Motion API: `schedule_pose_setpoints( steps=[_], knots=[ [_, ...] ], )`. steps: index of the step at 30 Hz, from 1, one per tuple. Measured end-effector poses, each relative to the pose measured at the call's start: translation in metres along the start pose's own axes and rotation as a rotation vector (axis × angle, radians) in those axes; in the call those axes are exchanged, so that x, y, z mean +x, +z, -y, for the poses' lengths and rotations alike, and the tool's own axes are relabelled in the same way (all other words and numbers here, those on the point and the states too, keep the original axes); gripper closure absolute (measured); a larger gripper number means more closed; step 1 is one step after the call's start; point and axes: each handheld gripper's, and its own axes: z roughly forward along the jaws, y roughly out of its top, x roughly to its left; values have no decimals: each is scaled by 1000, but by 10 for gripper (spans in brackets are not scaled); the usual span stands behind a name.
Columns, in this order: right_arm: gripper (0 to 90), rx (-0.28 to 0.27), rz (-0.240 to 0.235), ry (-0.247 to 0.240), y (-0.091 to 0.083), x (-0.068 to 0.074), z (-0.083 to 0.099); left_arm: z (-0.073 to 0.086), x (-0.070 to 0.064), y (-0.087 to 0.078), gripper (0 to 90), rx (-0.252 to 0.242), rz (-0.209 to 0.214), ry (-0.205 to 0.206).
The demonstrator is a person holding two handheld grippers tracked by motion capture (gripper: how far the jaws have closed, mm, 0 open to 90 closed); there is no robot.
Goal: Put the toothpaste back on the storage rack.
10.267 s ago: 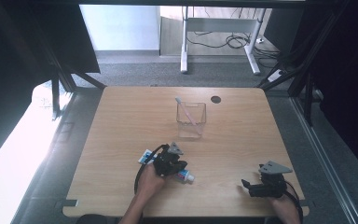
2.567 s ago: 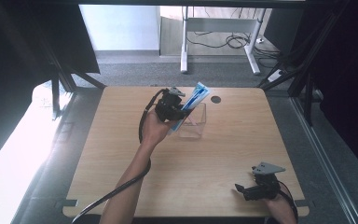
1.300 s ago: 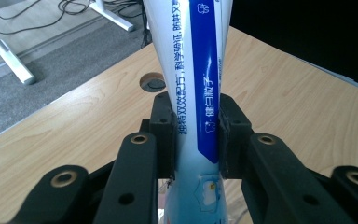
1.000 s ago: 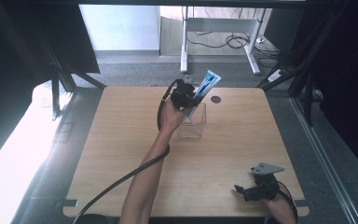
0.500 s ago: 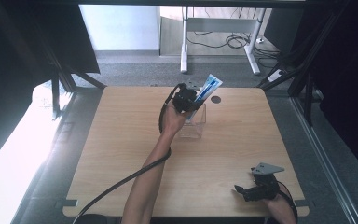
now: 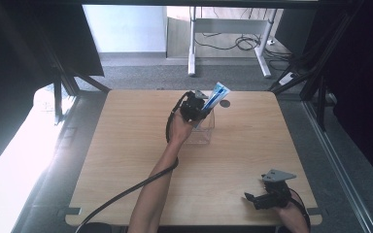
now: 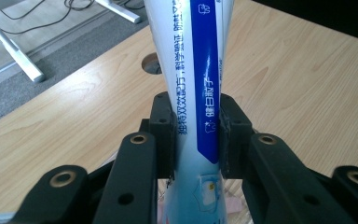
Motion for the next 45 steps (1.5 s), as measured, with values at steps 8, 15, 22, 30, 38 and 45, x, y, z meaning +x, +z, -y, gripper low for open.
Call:
schedule_pose_setpoints(
  steps=[8,15,22,30,38,45],
  knots=[
    [0,1,0,-4,0,0,0,6,0,2,715,13,18,3],
    [0,-2,2,-5,0,0,0,9,1,1,712,21,27,9],
    [0,-1,3,-7,0,0,0,11,1,-1,708,32,33,19],
    [0,-1,5,-7,0,0,0,13,1,-2,705,40,34,23],
    [0,0,5,-8,0,0,0,16,-1,-4,702,53,28,31],
    [0,3,4,-6,1,0,0,18,-3,-7,698,60,27,38]
  ],
)
